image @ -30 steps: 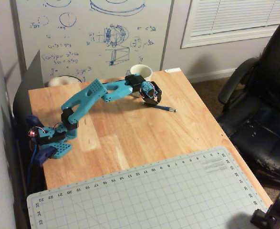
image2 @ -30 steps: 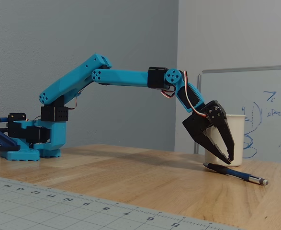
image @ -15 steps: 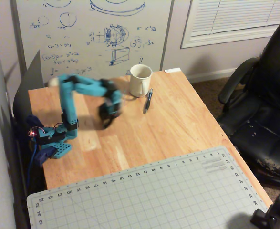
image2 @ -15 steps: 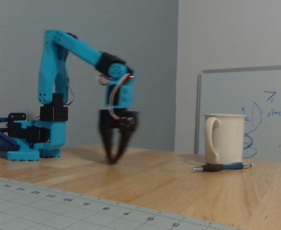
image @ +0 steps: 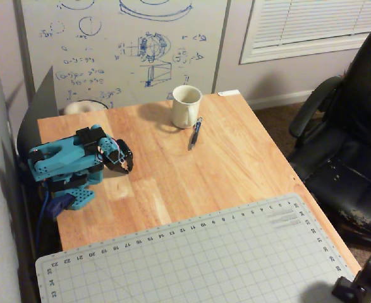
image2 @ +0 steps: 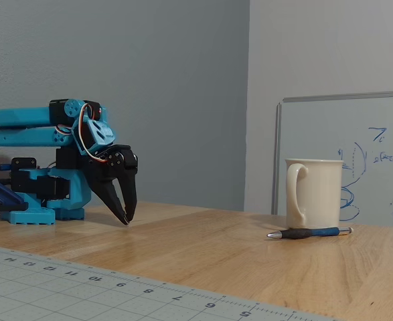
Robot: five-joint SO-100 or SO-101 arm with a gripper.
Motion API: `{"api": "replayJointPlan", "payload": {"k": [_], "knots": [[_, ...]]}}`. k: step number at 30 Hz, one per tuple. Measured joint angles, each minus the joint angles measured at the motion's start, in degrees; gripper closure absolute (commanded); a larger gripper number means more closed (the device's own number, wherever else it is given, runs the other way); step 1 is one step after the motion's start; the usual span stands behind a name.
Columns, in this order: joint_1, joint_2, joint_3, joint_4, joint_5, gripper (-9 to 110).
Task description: Touch the pen.
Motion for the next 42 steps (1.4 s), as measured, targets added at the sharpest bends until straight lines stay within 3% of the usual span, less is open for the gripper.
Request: {"api": "replayJointPlan", "payload": {"k": [28, 35, 42], "knots": [[0.0, 0.4, -0.8, 0.0, -0.1, 101], [0.0, -6.0, -12.2, 0.0, -0.6, 101], [-0.1, -32.4, -35.2, 0.0, -0.6, 101]]}}
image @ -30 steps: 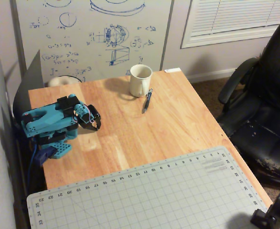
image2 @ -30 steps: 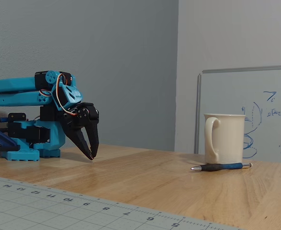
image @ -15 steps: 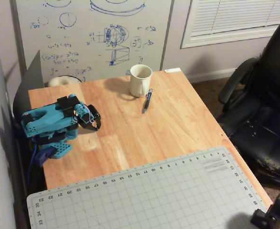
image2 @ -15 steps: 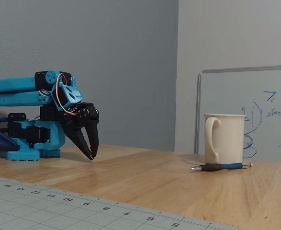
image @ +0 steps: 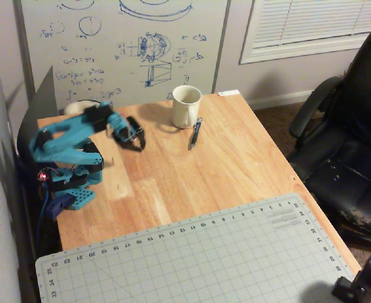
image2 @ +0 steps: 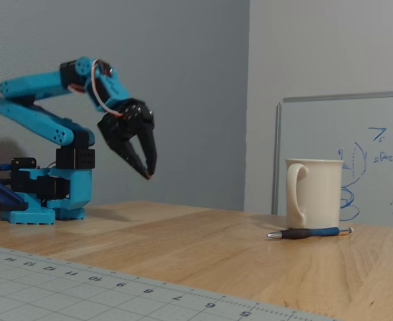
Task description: Touch the pen.
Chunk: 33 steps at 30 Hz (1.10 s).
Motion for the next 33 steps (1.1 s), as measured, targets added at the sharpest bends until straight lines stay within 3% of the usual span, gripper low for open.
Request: {"api": "replayJointPlan", "payload": {"k": [20, 33], "knots": [[-6.2, -74.2, -71.0, 0.0, 0.0, 101], [-6.0, -101.1, -99.1, 0.0, 0.0, 101]]}}
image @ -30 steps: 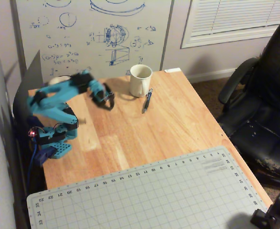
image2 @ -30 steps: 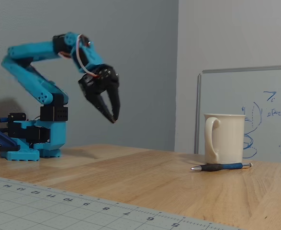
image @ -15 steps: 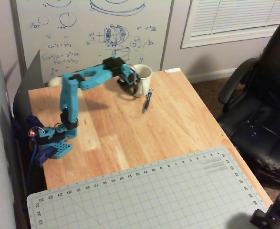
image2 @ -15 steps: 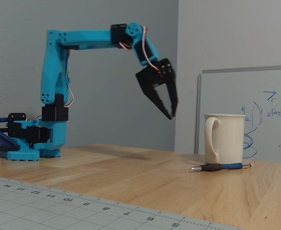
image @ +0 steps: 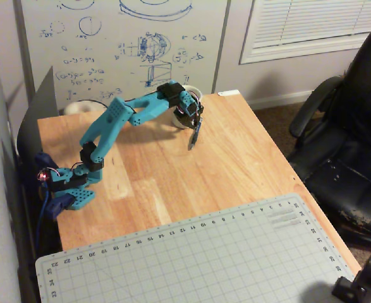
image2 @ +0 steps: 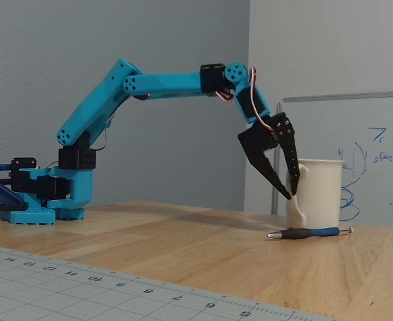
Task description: Touch the pen.
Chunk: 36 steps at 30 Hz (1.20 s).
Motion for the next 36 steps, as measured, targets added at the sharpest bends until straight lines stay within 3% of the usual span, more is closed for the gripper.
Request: {"api": "replayJointPlan", "payload": {"k": [14, 36], "knots": [[2.1, -9.4, -6.2, 0.0, 0.0, 101], [1.4, -10.9, -6.2, 0.0, 0.0, 101]]}}
